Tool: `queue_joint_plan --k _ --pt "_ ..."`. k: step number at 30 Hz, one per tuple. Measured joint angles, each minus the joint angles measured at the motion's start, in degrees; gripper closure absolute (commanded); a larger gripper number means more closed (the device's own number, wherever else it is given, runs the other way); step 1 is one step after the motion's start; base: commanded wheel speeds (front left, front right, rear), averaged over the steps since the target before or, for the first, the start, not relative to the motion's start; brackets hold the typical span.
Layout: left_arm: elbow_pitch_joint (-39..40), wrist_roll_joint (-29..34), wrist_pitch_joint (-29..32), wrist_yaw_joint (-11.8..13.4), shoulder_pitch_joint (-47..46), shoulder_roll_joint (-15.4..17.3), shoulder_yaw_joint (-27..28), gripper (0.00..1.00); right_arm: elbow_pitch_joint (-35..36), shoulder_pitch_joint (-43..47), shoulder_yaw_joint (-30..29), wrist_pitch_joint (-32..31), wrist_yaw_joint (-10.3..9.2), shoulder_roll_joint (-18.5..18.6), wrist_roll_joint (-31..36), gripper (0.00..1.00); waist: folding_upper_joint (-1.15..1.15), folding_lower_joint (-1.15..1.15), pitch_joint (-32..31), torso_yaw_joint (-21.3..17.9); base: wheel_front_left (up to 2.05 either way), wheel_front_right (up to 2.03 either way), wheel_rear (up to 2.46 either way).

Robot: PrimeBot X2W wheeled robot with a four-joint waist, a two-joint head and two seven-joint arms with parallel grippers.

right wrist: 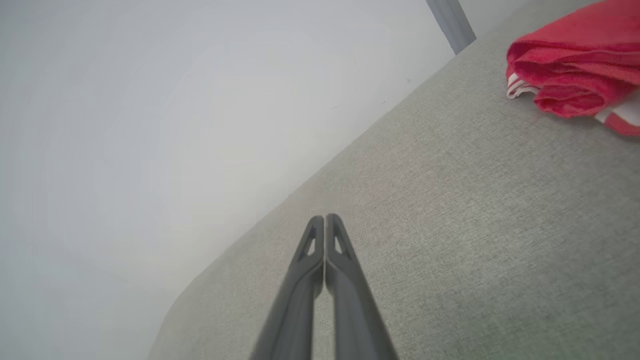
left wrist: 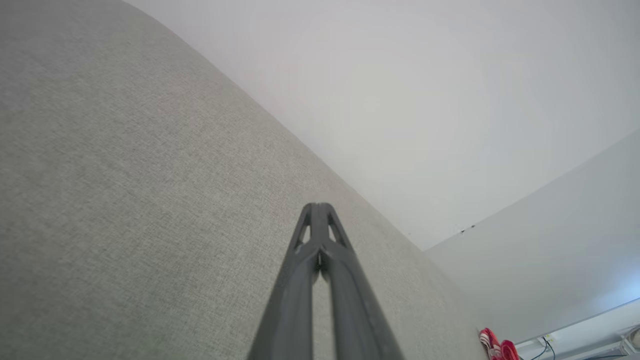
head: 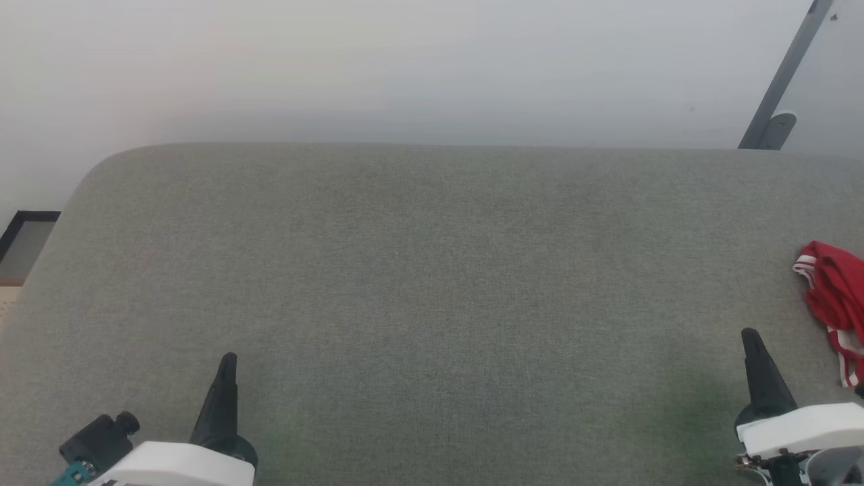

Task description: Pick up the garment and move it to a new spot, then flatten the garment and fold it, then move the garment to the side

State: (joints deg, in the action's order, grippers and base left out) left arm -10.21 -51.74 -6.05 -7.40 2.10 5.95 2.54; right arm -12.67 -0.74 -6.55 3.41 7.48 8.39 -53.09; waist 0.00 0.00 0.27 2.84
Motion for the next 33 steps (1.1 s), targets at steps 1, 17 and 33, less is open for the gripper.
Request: queue_joint_plan --k 1,17,33 --pt "-0.1 -1.1 0.3 0.0 0.0 0.0 0.1 1.0 0.0 -0.2 0.0 -0.2 0.0 -0.1 -0.7 1.0 0.0 0.0 0.0 0.0 0.0 0.0 0.0" --pt "-1.0 -10.9 3.0 0.0 -2.0 -0.6 0.7 1.0 -0.3 -1.4 0.0 -2.5 0.0 -1.4 -10.2 1.0 0.0 0.0 0.0 -0.6 0.0 0.0 0.0" --pt "-1.8 -19.7 5.6 0.0 -3.5 -1.1 1.4 1.0 -0.6 -2.5 0.0 -4.6 0.0 -2.6 -18.5 1.0 0.0 0.0 0.0 -1.1 0.0 0.0 0.0"
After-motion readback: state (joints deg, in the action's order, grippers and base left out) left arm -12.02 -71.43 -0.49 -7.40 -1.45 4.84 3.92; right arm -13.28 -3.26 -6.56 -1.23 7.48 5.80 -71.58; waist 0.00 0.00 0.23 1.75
